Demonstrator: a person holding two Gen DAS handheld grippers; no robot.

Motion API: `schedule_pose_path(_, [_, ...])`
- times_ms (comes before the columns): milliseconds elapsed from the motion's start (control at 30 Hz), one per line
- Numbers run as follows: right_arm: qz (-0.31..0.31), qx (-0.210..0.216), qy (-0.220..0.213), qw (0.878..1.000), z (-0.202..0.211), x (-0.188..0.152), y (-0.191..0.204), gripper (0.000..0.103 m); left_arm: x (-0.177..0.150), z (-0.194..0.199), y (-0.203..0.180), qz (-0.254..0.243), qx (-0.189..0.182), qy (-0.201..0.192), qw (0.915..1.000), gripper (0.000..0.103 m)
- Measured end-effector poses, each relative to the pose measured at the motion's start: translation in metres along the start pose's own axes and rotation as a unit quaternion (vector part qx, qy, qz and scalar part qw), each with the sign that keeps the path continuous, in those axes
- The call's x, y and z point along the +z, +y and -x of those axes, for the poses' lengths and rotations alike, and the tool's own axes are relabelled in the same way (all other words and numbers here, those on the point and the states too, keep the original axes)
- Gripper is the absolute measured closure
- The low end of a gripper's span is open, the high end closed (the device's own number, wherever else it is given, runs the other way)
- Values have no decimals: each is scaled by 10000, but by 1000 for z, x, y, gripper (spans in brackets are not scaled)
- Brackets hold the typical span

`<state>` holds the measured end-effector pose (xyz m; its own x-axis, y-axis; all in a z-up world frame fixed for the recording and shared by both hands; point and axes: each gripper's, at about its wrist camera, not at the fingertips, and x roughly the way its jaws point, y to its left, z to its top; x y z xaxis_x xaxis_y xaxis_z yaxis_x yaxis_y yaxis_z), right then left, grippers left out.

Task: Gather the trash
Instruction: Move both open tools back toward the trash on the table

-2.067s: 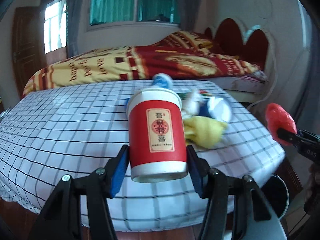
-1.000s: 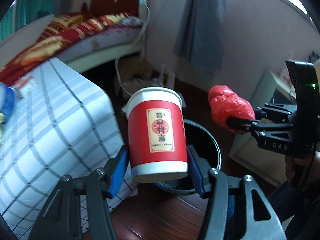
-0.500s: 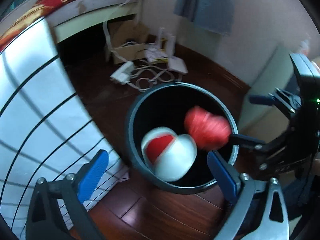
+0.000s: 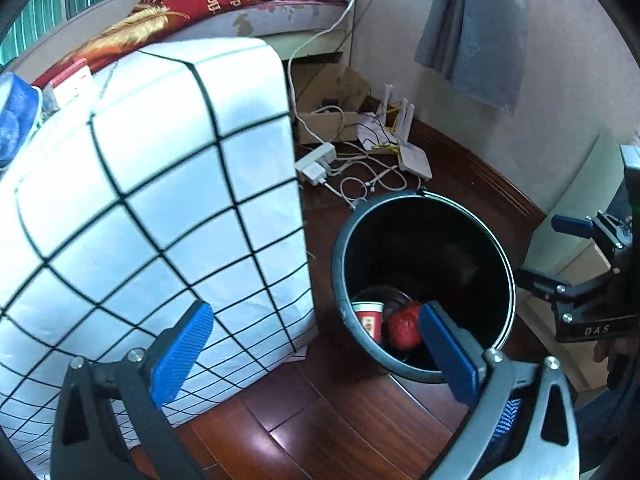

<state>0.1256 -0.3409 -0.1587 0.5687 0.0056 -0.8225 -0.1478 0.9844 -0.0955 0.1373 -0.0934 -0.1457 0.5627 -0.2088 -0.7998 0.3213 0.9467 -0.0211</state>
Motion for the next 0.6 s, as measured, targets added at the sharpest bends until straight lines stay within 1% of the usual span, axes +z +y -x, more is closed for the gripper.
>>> schedule_pose_path(100, [-30, -1, -112, 9999, 13, 8, 9, 0, 2, 13, 2, 19, 99, -89, 9999, 0])
schedule_pose_path(367, [-15, 196, -544, 9983, 48, 30, 39, 0, 6, 44, 16, 161, 362, -321, 9987, 0])
schedule_pose_path(600, [2, 332, -769, 9965, 69, 38, 59, 0, 7, 67, 29, 351, 555, -538, 9964, 0])
